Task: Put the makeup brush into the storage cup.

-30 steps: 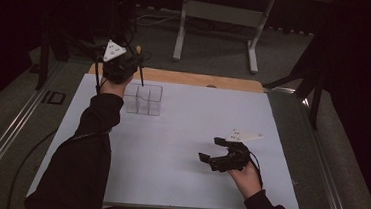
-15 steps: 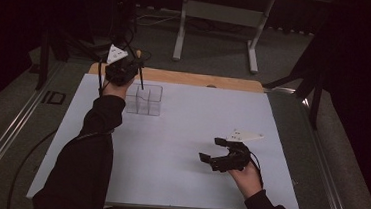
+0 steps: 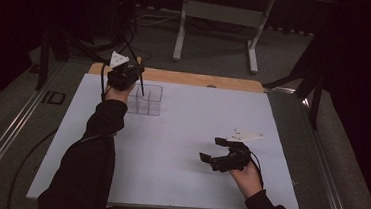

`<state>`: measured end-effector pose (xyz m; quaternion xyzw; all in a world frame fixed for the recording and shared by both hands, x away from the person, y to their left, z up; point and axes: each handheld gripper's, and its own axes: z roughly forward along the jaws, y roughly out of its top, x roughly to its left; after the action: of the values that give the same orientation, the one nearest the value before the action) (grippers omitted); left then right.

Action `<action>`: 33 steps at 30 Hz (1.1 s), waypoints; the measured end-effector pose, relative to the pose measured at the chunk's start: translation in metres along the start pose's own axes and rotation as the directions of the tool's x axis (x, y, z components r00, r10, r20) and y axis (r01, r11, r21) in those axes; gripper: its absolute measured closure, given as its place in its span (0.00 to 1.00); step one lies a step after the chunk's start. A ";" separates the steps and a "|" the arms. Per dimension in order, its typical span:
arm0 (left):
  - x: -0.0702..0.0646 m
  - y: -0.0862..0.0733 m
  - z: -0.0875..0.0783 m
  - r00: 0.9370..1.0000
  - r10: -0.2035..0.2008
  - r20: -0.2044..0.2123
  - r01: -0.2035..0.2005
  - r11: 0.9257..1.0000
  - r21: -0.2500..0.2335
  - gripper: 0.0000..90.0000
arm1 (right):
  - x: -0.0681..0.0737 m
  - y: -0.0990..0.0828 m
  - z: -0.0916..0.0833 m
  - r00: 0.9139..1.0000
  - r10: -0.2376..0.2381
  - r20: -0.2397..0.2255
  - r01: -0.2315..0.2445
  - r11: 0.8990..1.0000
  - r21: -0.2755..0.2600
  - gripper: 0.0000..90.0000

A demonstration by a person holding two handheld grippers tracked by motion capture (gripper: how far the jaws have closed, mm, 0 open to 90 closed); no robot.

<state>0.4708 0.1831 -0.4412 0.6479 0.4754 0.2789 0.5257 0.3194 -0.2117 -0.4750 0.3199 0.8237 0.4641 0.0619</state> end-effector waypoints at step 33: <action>-0.005 0.031 -0.024 0.999 -0.046 -0.022 0.048 0.990 0.132 0.00 | 0.001 0.003 -0.003 1.000 -0.010 0.006 0.010 1.000 -0.012 0.12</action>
<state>0.4580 0.1891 -0.4037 0.6674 0.5130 0.2401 0.4835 0.3189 -0.2118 -0.4710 0.3166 0.8224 0.4676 0.0685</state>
